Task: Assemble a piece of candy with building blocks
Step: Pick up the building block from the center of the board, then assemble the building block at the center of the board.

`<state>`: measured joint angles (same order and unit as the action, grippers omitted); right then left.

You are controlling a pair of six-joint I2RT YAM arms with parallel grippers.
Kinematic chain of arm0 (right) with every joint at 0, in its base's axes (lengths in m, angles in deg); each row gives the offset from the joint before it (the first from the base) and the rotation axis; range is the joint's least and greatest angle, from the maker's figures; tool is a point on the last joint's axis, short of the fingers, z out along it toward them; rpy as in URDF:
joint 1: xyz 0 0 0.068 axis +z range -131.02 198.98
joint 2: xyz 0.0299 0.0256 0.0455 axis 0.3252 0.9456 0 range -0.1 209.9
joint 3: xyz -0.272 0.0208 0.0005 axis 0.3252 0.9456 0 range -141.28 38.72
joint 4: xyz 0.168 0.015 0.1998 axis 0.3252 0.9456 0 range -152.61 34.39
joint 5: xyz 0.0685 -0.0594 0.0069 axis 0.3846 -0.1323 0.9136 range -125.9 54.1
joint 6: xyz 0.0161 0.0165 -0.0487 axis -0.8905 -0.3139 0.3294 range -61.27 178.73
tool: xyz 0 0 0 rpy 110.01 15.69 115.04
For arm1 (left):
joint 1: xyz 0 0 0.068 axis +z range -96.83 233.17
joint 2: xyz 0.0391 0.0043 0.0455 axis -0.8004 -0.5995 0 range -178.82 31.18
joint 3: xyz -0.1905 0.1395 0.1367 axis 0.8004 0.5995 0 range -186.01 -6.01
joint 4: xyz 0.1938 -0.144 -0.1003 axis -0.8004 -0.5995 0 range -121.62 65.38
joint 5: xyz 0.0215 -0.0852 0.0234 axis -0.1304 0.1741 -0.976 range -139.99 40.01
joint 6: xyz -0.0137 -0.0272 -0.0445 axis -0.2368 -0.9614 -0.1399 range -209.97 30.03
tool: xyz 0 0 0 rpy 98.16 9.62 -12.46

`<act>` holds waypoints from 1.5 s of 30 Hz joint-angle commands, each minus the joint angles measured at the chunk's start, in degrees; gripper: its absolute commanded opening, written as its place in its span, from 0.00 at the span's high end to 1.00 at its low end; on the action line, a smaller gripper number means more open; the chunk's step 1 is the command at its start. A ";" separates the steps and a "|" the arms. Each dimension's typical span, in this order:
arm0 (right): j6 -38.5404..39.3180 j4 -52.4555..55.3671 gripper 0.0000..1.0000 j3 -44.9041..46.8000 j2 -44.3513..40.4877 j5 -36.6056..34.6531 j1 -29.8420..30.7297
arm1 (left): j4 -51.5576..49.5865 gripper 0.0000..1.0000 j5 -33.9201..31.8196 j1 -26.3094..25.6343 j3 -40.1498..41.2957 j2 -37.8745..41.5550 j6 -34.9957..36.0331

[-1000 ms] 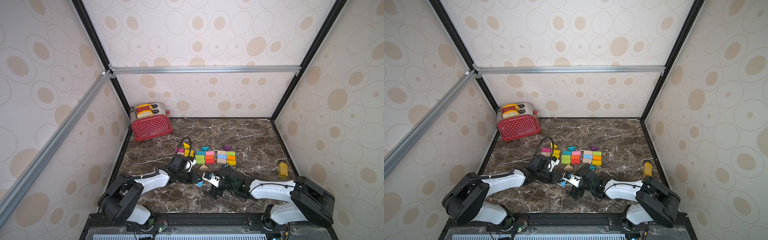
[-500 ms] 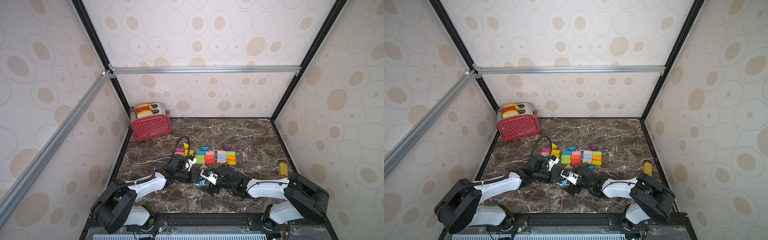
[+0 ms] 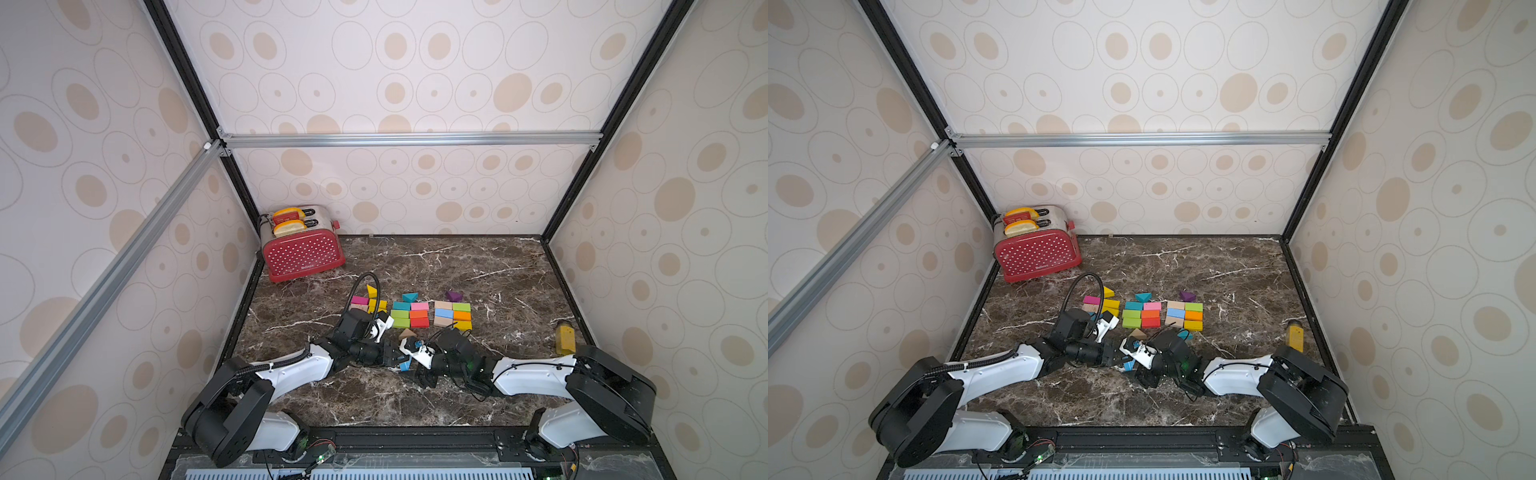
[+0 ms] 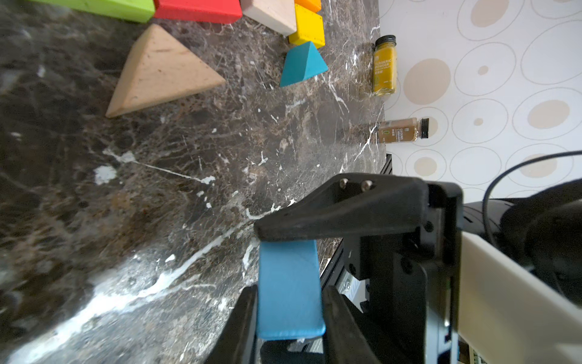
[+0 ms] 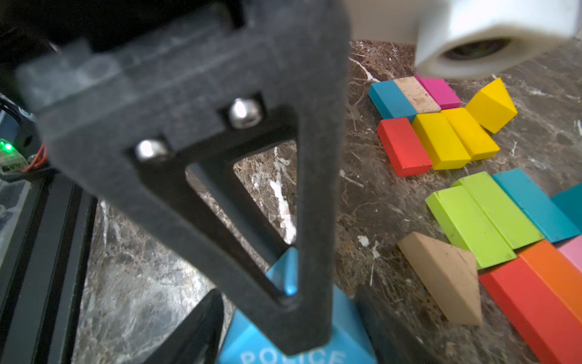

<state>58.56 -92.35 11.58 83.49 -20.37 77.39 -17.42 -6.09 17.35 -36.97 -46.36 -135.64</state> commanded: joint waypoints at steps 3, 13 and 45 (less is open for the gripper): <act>-0.62 -1.01 0.41 -0.64 0.86 1.95 0.37 | 1.76 0.77 0.16 -0.41 -0.06 -0.50 -0.44; -0.80 -0.70 0.52 -0.99 1.79 2.59 0.34 | 1.61 0.59 -0.53 -0.42 -0.24 -0.88 -0.65; -48.77 65.28 0.47 -70.95 41.00 -23.11 6.78 | -63.39 0.01 -71.66 9.84 -21.31 46.41 13.72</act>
<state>15.83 -36.02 -54.36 121.61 -39.65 83.80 -78.97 -77.80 27.14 -56.16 -0.72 -125.21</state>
